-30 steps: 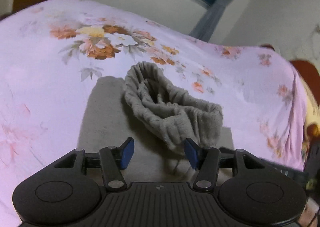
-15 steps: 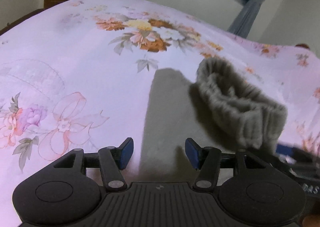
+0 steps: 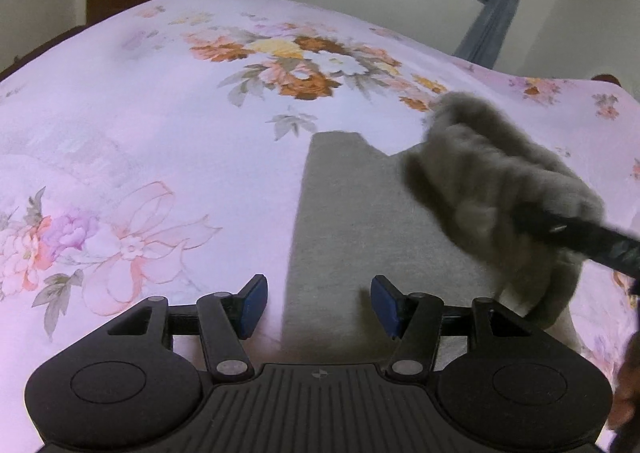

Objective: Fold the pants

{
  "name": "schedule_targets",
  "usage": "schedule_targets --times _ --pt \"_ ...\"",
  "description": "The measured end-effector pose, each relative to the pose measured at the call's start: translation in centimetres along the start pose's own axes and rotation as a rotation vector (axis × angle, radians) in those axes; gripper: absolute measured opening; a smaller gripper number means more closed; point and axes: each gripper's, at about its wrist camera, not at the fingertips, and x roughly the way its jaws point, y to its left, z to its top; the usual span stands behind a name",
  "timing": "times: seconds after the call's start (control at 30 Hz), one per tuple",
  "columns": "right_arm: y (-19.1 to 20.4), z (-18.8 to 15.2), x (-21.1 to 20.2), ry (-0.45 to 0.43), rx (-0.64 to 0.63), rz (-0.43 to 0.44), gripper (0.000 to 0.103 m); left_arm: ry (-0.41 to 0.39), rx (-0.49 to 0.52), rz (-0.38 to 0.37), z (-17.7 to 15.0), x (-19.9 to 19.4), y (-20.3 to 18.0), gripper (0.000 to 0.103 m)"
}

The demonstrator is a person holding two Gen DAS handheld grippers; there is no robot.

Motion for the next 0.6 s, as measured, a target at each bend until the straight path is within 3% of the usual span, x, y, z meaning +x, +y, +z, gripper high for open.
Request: schedule_targets --times 0.13,0.23,0.27,0.37,0.43,0.6 --pt "-5.0 -1.0 -3.3 -0.020 0.184 -0.001 0.036 0.008 0.030 -0.030 -0.2 0.2 -2.0 0.058" --pt "-8.2 -3.5 -3.2 0.042 0.293 -0.035 0.036 0.022 0.060 -0.041 -0.6 0.7 -3.7 0.059" --pt "-9.0 -4.2 -2.9 0.057 0.334 -0.033 0.037 0.024 0.074 -0.035 -0.8 0.8 -4.1 0.064" --pt "-10.6 -5.3 -3.0 0.050 0.446 0.010 0.052 0.024 0.099 -0.027 -1.2 0.7 -4.9 0.069" --pt "-10.7 -5.2 -3.0 0.043 0.469 0.013 0.070 0.024 0.117 -0.021 -1.4 0.5 -5.1 0.070" --pt "-10.8 -5.1 -2.5 0.029 0.518 0.017 0.067 0.029 0.101 -0.014 -1.4 0.5 -4.6 0.070"
